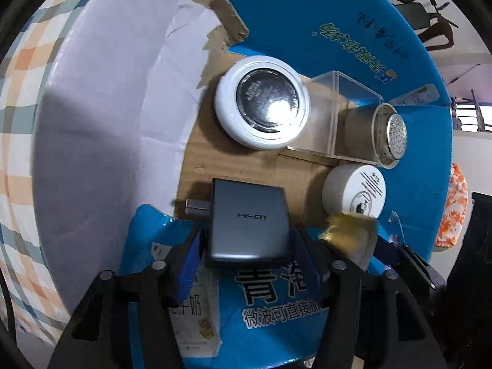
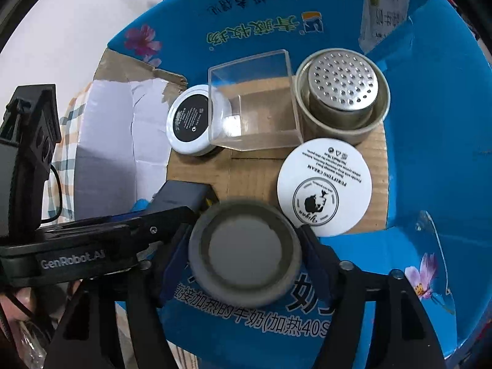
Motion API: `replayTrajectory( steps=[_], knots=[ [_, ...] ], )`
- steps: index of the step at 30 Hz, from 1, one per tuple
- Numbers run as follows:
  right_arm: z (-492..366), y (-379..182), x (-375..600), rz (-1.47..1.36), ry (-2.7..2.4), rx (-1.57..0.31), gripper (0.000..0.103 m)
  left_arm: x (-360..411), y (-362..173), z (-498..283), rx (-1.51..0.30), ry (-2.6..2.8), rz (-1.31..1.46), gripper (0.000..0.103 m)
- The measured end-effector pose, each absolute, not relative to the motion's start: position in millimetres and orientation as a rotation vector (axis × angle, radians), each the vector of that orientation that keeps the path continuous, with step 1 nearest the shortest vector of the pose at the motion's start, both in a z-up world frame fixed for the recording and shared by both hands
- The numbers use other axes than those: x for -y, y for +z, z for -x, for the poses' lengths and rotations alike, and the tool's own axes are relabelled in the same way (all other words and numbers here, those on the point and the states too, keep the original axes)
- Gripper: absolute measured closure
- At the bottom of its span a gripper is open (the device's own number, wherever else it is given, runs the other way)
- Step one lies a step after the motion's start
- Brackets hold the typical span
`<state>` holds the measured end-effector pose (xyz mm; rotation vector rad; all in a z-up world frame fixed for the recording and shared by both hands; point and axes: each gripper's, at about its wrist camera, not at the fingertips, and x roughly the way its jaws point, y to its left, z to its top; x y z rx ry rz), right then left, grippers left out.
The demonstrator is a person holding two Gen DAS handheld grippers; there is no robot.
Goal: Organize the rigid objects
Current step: 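Lower the charger and tin into the box and open both tools, then withdraw both tools and move them toward the white earbud case and bottle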
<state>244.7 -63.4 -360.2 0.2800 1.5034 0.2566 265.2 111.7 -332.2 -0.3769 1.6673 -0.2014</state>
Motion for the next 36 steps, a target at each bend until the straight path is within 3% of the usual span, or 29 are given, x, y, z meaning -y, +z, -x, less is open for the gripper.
replayTrajectory(
  steps=[6,8,9,10,15,16,17,36],
  knots=[
    [-240.9,-361.7,62.4,-0.244,0.221,-1.518,0.019,-108.8,-307.1,-265.1,-1.611,-0.199,0.286,0.041],
    [-236.6,-357.6,63.8,-0.209,0.203,-1.518,0.012,-109.9,-295.7,-263.2,-1.578,-0.180,0.243,0.033],
    [-233.8,-353.9,63.8,-0.182,0.187,-1.507,0.006,-109.9,-291.1,-261.2,-1.562,-0.171,0.226,0.020],
    [-231.6,-349.4,64.2,-0.167,0.176,-1.496,0.004,-111.1,-285.3,-259.3,-1.539,-0.160,0.211,0.014],
    [-218.5,-312.9,68.5,-0.083,0.087,-1.425,0.000,-114.0,-263.4,-249.3,-1.447,-0.076,0.088,0.010],
    [-216.8,-307.3,69.1,-0.070,0.074,-1.411,0.000,-112.5,-258.3,-247.1,-1.425,-0.058,0.062,0.002],
    [-215.2,-300.9,73.2,-0.058,0.063,-1.397,0.000,-108.6,-254.4,-245.4,-1.405,-0.045,0.037,0.000],
    [-153.9,-168.2,112.8,-0.071,0.035,-1.231,0.000,-80.6,-142.4,-186.6,-1.177,-0.014,-0.028,0.000]
  ],
)
